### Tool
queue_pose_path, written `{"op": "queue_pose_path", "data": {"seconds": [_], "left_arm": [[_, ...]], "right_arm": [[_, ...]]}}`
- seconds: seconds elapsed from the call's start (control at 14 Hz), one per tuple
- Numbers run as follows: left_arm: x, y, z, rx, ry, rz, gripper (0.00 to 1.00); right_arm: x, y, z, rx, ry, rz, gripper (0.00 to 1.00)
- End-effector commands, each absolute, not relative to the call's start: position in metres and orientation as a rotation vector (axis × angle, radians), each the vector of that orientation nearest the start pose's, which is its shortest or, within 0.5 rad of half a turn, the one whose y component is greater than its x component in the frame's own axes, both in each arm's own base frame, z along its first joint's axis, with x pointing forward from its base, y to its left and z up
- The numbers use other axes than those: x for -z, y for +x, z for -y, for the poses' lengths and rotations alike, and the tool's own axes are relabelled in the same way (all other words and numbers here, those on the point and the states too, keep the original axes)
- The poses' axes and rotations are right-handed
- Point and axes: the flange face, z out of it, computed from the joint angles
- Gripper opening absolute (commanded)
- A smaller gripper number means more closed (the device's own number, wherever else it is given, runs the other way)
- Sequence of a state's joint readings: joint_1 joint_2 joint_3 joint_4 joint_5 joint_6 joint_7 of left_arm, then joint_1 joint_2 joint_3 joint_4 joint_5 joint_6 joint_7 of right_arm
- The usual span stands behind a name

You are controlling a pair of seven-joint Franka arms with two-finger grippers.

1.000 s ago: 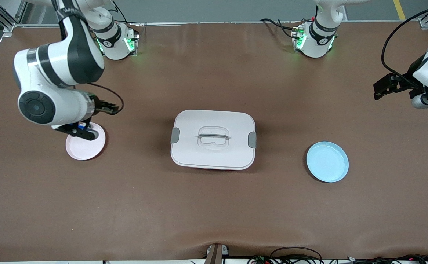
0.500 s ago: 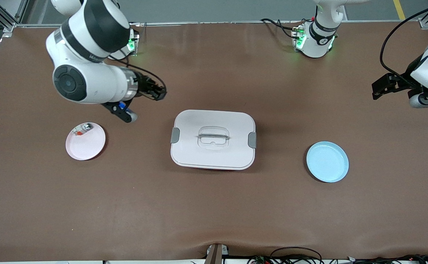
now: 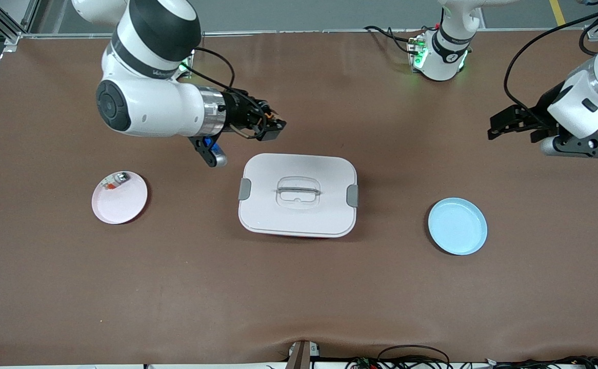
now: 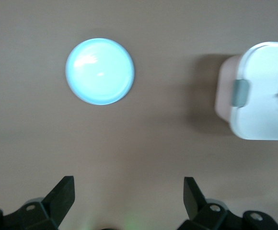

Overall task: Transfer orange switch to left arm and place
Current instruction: 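Lift the switch with the right gripper and carry it above the box, then hold the switch with the right gripper while the left gripper approaches it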

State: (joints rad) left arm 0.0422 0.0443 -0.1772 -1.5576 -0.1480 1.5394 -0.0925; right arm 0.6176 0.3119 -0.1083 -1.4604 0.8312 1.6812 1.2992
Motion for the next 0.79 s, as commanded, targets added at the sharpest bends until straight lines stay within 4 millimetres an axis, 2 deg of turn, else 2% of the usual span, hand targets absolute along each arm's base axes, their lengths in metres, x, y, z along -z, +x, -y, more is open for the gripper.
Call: {"op": "queue_pose_path", "data": {"seconds": [0.0,0.14,0.36,0.5,0.71], "left_arm": [[-0.612,0.548,0.120,-0.093,-3.346,-0.123,1.00],[-0.615,0.541,0.133,-0.099,-3.402,-0.142,1.00],[-0.615,0.521,0.154,-0.008,-3.527,-0.120,1.00],[-0.605,0.506,0.170,0.046,-3.597,-0.084,1.00],[-0.595,0.493,0.191,0.053,-3.687,-0.046,1.00]], "right_arm": [[-0.529,0.527,-0.421,-0.918,-2.204,-1.200,0.39],[-0.529,0.525,-0.442,-0.883,-2.128,-1.235,0.39],[-0.520,0.523,-0.469,-0.862,-2.027,-1.317,0.39],[-0.520,0.526,-0.482,-0.891,-1.959,-1.366,0.39],[-0.510,0.526,-0.507,-0.902,-1.903,-1.450,0.39]]}}
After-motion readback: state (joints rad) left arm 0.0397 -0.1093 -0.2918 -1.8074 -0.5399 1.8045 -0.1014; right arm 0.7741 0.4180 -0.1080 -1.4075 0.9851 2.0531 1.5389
